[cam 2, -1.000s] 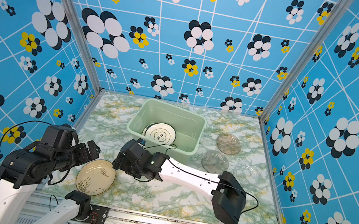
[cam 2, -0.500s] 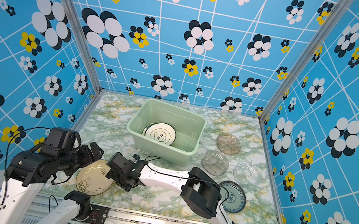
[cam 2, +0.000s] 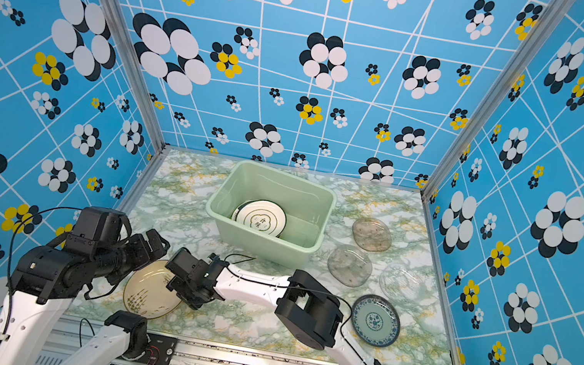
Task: Place the plates into the plastic bin on the countertop
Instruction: Pick up the plate from the bottom-left of the table.
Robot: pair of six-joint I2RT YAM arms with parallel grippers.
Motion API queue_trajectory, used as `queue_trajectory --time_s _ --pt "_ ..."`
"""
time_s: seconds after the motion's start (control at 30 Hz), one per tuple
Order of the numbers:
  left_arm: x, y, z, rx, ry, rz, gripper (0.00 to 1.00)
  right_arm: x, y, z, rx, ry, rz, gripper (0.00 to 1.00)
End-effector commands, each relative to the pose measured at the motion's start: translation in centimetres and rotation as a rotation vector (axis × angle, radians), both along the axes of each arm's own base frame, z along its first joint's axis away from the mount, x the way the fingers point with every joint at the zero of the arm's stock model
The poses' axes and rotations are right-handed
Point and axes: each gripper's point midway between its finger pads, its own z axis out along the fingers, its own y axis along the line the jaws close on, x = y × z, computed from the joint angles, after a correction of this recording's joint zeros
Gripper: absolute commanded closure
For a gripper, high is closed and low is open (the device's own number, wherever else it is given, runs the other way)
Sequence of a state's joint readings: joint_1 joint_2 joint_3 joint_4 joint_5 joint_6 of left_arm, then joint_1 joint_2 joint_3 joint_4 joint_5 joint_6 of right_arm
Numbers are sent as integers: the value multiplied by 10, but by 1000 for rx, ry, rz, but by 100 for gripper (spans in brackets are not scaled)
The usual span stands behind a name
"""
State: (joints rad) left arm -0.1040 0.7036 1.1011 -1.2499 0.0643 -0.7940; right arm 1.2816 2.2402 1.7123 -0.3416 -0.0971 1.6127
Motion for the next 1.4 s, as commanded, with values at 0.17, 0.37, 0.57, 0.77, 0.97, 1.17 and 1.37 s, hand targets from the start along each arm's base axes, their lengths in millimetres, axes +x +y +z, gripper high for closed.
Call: queue_trajectory --time_s 0.17,0.37,0.57,0.77,0.97,1.17,1.37 --pt "-6 3 10 -9 -36 26 1 -4 17 -10 29 63 -10 50" --pt "-7 3 16 -7 -49 22 1 -4 19 -13 20 80 -12 68" --pt "-3 1 15 -23 -60 18 1 -2 8 -12 0 75 -42 88" --pt "-1 -3 14 -42 -64 9 1 0 -9 -12 -22 67 -89 100" --pt "4 -10 16 -50 -88 -48 1 3 -42 -7 -59 49 -145 100" --pt "3 -17 9 -52 -68 -107 1 5 -87 -2 -96 55 -141 100" --pt "4 -38 0 -130 -33 -216 1 5 -122 18 -142 15 1 100"
